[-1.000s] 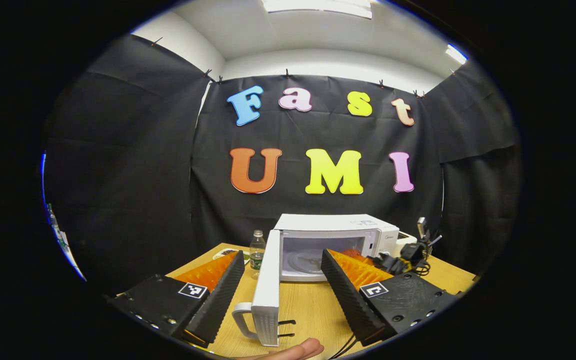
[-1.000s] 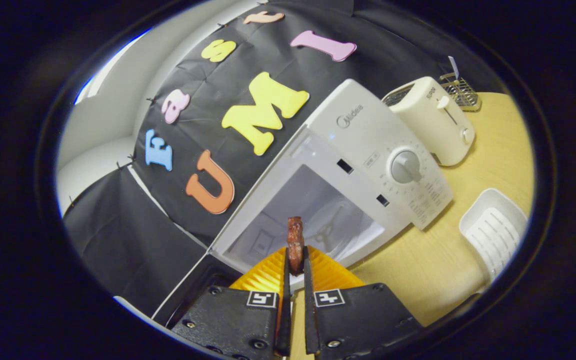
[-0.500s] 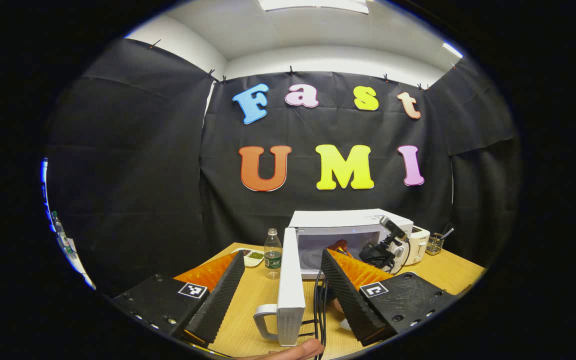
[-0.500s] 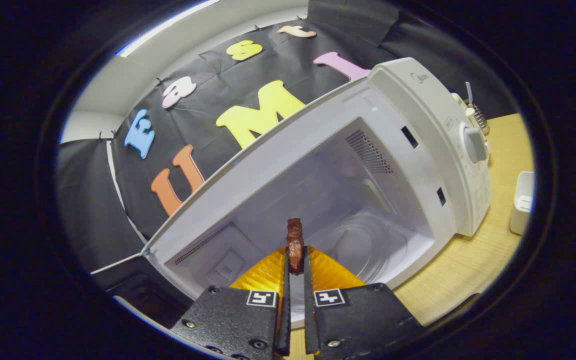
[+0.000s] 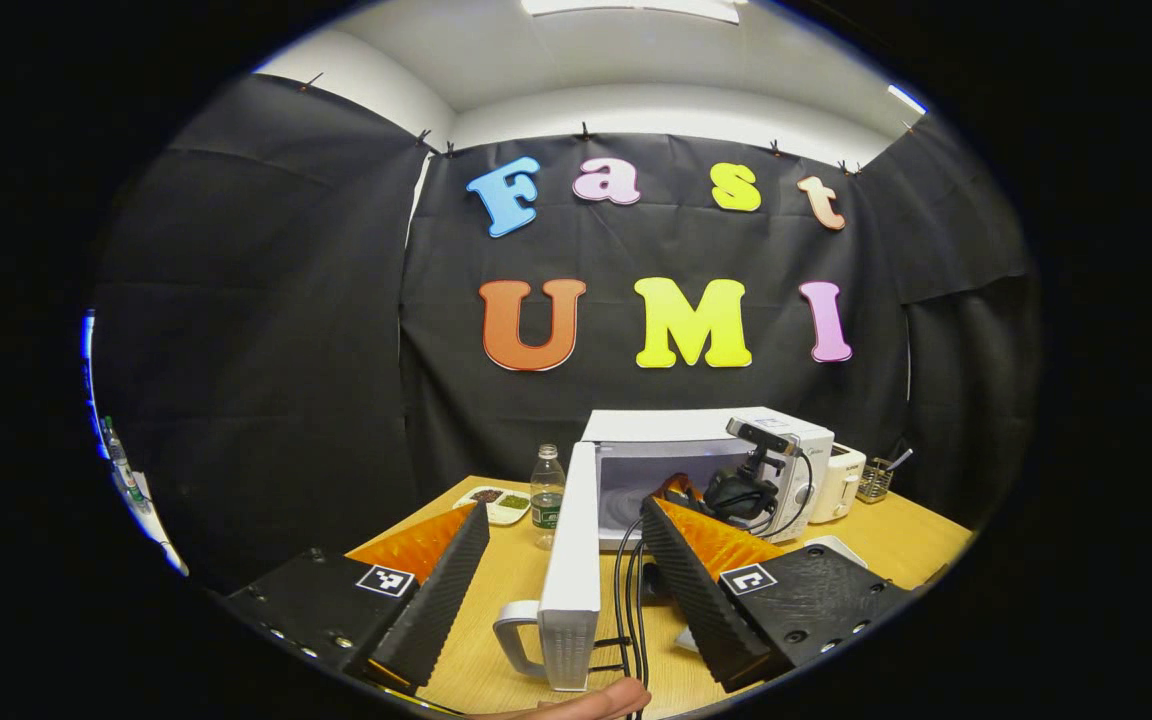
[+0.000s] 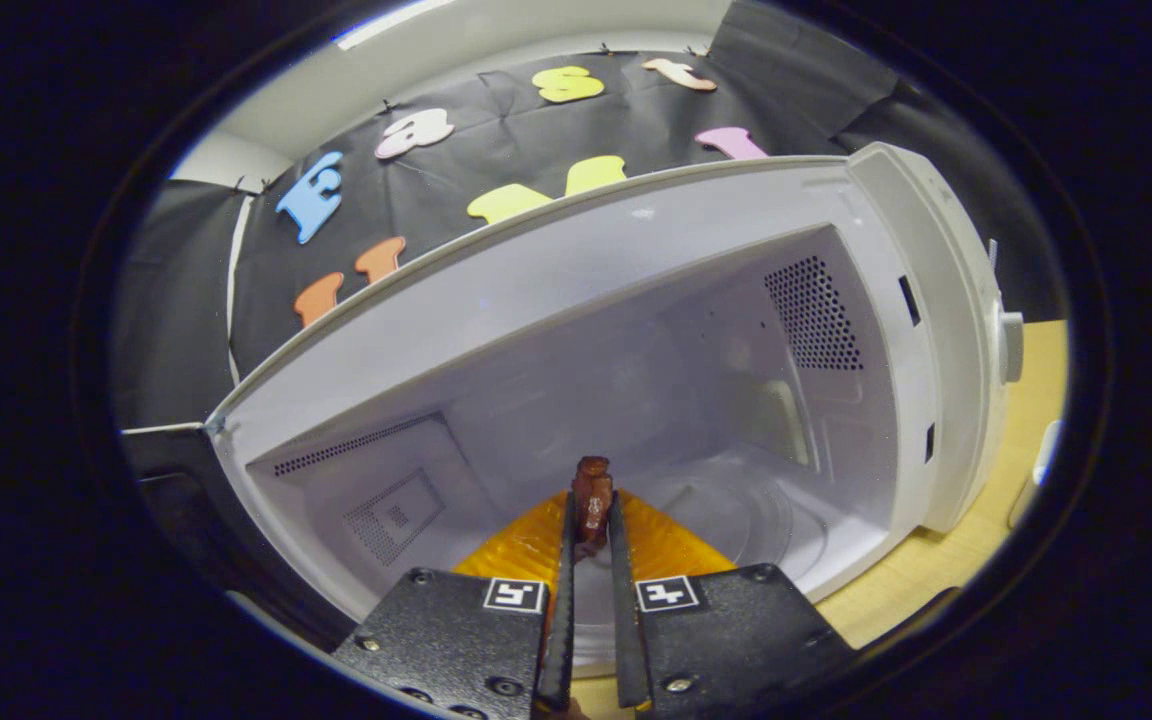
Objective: Open the microwave oven with the left hand, put the food in, and close the microwave oven.
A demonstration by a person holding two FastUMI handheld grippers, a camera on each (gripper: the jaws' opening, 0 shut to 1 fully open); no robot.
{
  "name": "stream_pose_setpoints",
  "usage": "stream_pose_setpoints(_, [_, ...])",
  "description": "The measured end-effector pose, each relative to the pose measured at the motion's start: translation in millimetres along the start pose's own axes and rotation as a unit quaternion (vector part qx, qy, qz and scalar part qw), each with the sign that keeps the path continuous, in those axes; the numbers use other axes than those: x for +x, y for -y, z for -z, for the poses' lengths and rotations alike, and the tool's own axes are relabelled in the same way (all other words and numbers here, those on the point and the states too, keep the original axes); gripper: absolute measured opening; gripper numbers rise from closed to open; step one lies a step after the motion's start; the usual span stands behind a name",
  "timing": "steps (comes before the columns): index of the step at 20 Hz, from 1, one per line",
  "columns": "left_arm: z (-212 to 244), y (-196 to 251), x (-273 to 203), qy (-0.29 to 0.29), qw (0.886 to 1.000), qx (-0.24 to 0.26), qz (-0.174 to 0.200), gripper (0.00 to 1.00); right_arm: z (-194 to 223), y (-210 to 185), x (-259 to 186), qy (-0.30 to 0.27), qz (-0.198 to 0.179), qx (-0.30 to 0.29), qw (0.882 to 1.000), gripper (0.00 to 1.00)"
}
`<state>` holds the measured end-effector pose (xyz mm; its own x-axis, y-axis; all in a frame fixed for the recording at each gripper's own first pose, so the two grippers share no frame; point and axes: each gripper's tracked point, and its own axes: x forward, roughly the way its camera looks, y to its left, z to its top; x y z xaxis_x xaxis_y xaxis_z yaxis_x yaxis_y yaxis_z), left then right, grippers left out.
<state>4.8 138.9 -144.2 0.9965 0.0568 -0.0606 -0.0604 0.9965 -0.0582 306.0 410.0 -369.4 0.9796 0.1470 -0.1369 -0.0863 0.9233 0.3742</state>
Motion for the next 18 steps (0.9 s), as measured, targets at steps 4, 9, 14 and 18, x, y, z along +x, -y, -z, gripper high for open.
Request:
stream_pose_setpoints(4, [2.4, 1.5, -0.6, -0.004, 1.0, 0.002, 0.0, 0.95, 4.9, 10.7, 4.1, -0.011, 0.018, -0.052, 0.998, 0.21])
stream_pose_setpoints(9, [-1.8, 1.6, -7.5, -0.001, 1.0, 0.006, -0.003, 0.95, -14.7, 16.8, -9.7, -0.016, 0.011, -0.118, 0.993, 0.88])
stream_pose_setpoints(14, [-10.5, 4.1, -22.4, 0.007, 1.0, 0.008, -0.001, 0.95, -31.5, 17.6, -47.8, -0.048, -0.026, -0.148, 0.988, 0.96])
stream_pose_setpoints(18, [-16.7, -2.8, -37.4, 0.018, 1.0, 0.017, -0.006, 0.95, -58.9, 31.2, -96.5, -0.048, -0.042, -0.164, 0.984, 0.96])
